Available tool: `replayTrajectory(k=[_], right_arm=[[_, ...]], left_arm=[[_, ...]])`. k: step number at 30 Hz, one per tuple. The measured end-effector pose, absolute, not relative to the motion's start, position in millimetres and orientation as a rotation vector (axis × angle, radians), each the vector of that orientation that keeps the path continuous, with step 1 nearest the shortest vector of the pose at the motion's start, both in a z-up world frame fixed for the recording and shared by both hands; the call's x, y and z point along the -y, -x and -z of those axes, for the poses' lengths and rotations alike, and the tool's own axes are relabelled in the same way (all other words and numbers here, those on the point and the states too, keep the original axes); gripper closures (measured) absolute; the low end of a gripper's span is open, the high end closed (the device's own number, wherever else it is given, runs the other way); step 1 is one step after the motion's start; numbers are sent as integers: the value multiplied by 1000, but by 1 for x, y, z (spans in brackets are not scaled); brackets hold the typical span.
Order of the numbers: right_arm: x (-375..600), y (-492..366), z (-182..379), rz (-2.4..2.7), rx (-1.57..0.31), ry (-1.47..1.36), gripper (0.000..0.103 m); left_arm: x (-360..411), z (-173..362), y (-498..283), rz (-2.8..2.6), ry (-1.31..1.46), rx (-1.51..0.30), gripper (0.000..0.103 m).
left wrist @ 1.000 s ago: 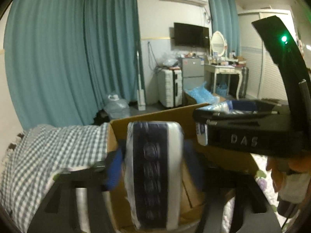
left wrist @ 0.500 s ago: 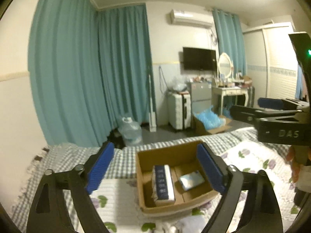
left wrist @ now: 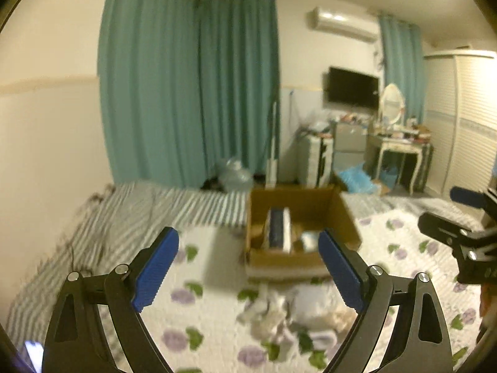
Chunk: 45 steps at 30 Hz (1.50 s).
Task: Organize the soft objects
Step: 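Grasp the cream lace cloth with right tool while left tool grasps white pipe-cleaner bundle, then carry the cloth and pipe-cleaner bundle into the box and release both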
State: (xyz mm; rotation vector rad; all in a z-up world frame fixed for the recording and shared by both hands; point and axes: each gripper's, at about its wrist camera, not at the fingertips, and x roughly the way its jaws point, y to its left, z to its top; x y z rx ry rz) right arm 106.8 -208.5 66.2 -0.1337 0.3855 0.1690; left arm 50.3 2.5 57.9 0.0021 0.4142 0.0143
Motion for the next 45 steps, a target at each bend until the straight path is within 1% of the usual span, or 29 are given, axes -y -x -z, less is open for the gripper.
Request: replayTrajectory(k=[2,7,12,13,18,20,21,22,23,26,30,32,36,38,40,41,43,45], right_arm=[[212,-110,-44,-175,-411,122,1],[217,-139,27,-225,-545,80,1],[218,-163,89,-253,-658,38,2],[218,-168,101,-253,-686,35,4],[213,-187,138,-301,-792,9,20],[209,-190,144,-312,-805,21,42],[207,-191,146,-320,-812,22,48],[206,-192,146,-330,-816,19,60],[206,-191,146,-335,-814,17,67],[206,-183,138,-332,-788,29,70],[221,-169,120,-317,-736,-32,70],[229,-162,112,-277,-703,-20,70],[243,-159,109,-262,-689,-58,70],[246,-160,110,-249,-690,-52,70],[246,-160,111,-235,-690,-33,70],[246,-160,111,-232,-688,-26,70],[243,-159,111,-229,-685,-10,70],[243,-158,111,-222,-683,2,70]], left_arm=[[1,-36,-55,-20,5,-466,10],[15,22,-60,-15,-11,-577,10],[28,57,-61,-1,-24,-651,10],[31,65,-62,8,-26,-670,10],[43,84,-61,41,-59,-708,10],[45,91,-60,44,-74,-718,10],[47,95,-58,51,-79,-730,10],[46,97,-59,57,-78,-734,10],[47,98,-58,68,-78,-739,10],[54,98,-57,96,-95,-740,10],[62,105,-60,154,-91,-774,11],[66,111,-66,159,-89,-795,12],[69,117,-79,182,-57,-822,13],[71,121,-86,208,-43,-834,19],[74,125,-90,221,-51,-851,21],[75,127,-92,222,-53,-860,28],[74,131,-93,240,-41,-876,31],[72,129,-90,253,-31,-869,35]])
